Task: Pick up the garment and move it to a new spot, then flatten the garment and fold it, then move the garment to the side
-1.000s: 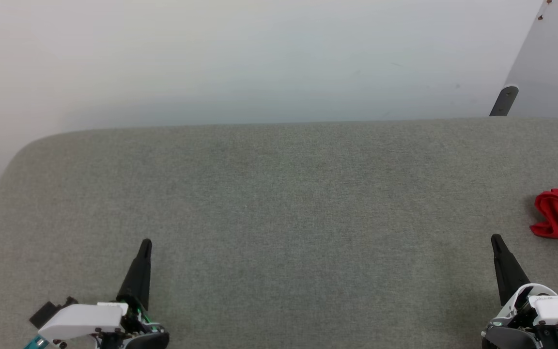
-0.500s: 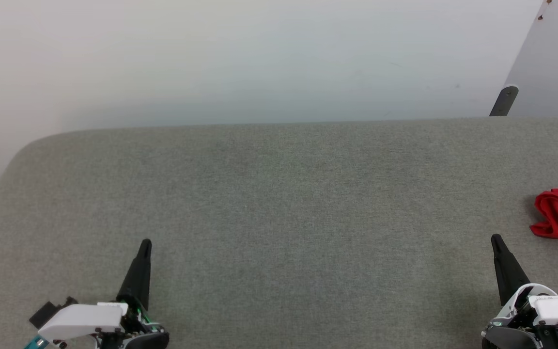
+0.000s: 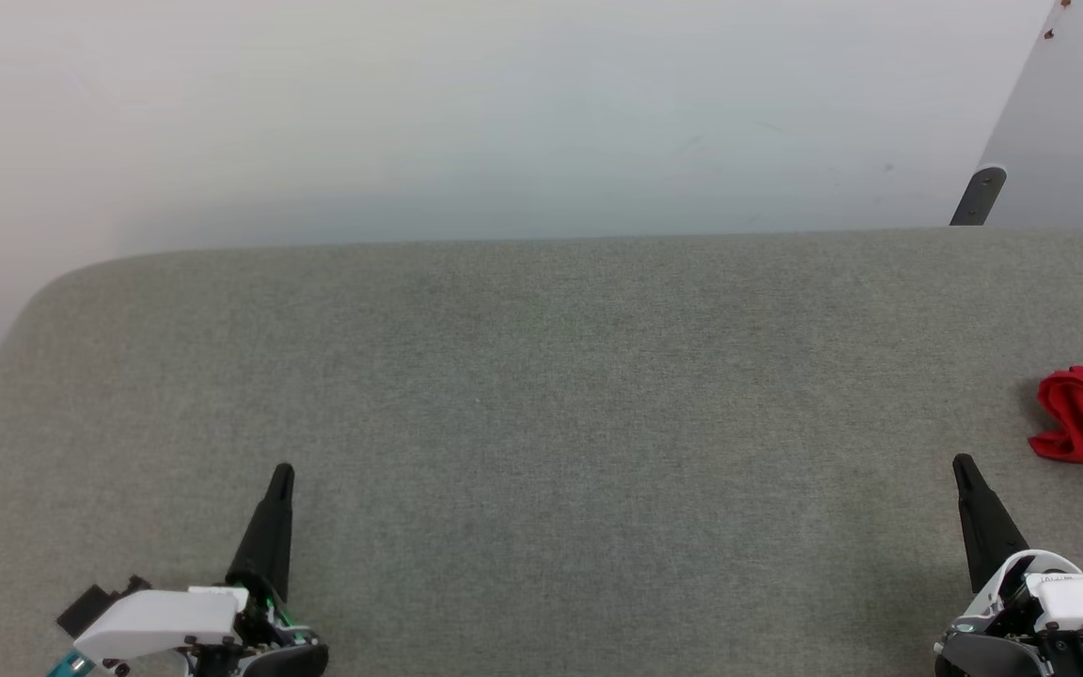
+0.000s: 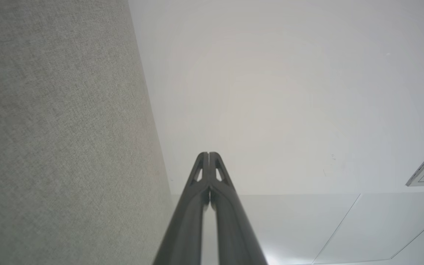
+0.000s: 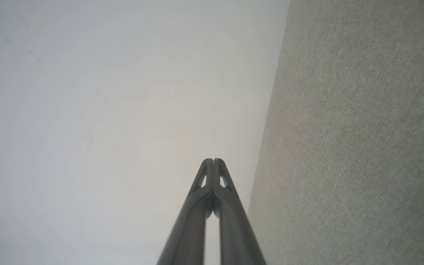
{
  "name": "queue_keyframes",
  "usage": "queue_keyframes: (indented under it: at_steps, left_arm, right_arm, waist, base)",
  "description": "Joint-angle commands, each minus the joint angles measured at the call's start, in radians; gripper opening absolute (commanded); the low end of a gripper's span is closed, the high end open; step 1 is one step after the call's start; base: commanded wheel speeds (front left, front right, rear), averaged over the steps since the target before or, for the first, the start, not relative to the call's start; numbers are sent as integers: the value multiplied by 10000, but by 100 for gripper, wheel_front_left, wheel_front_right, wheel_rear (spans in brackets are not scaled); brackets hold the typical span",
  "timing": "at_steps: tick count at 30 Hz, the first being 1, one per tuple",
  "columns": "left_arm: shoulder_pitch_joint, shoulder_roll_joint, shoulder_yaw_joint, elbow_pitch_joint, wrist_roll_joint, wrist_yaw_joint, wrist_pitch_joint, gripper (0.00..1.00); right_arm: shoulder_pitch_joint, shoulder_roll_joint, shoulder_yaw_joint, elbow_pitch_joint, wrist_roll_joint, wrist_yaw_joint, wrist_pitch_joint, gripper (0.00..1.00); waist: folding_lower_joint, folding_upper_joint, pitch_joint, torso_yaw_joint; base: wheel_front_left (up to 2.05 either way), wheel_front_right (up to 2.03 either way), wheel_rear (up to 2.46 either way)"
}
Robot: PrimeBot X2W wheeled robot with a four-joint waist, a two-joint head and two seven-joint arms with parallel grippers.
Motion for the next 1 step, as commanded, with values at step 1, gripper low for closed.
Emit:
queue_keyframes:
  at_steps: [1]
  left_arm:
    - [-101,-21,33,13,44,-32,14,0]
  right_arm:
    - [-28,26,10,4,40,4,9,0]
  waist:
    - [0,0,0,0]
  base:
    - [0,0,0]
